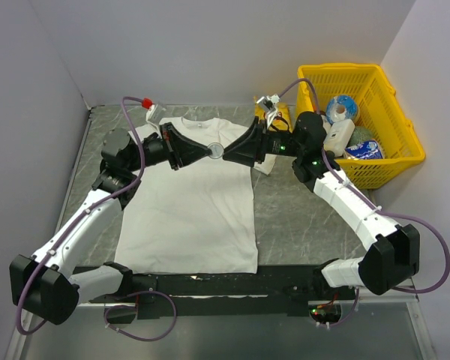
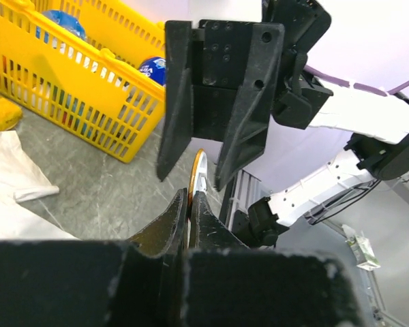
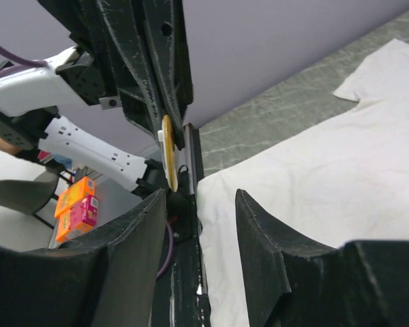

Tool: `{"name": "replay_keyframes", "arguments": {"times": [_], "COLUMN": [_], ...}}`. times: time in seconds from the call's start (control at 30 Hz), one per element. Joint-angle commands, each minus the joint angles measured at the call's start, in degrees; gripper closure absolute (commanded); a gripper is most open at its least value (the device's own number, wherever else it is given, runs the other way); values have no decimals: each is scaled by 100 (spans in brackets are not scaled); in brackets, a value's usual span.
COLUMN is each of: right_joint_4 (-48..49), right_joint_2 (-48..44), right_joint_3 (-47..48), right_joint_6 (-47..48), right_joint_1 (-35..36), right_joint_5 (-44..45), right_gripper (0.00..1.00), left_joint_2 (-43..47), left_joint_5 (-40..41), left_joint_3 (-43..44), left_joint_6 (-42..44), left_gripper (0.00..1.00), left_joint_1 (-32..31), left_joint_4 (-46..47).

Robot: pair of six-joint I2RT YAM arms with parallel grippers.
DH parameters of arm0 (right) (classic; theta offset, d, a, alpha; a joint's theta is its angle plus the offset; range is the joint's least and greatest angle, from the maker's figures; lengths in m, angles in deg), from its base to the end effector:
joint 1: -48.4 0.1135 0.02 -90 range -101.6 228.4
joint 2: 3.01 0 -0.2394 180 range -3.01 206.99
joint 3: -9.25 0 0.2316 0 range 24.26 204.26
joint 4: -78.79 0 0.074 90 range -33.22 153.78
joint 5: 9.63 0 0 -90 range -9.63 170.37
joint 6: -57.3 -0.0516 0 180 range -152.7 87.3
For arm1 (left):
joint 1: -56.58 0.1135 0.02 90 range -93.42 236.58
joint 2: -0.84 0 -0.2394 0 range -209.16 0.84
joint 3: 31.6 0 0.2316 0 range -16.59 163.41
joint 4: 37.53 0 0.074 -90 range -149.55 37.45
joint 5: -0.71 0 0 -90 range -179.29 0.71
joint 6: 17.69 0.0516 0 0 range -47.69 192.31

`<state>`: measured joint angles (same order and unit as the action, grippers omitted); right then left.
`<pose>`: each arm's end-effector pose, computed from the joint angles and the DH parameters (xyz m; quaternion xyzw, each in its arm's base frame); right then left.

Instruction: Pin the brooch onto the clothing

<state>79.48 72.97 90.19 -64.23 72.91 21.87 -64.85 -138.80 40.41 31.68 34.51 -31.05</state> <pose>0.2485 0.1617 0.3757 -0.3256 0.6069 0.5934 0.4167 0.2229 -0.1327 0.3810 0.2316 0.6119 -0.5923 0.4702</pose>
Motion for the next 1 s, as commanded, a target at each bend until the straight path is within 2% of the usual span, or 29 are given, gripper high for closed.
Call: {"name": "replay_keyframes", "arguments": {"times": [0.0,0.2,0.3,0.33,0.97], "right_joint_4": [583,644,592,600,838], "right_joint_2": [-75,48,118,127,320], "right_joint_3": [60,148,209,210,385], "right_joint_6": [-222,-292,-284,-301,-538], "right_joint_1": [106,273,308,317,300], "right_joint_5": [-293,-355,-355,-338,-329], "right_gripper": [49,51,61,68,68], "left_joint_2": [83,74,65,65,197], "left_joint_5": [197,258,258,250,197], "left_joint_3": [31,49,66,66,163], "left_joint_6": [256,300,300,300,722], "left_gripper": [99,99,99,99,99], "left_joint_1": [-52,-61,-70,-70,-158], "left_joint_4": [-172,-251,-260,-260,-795]}}
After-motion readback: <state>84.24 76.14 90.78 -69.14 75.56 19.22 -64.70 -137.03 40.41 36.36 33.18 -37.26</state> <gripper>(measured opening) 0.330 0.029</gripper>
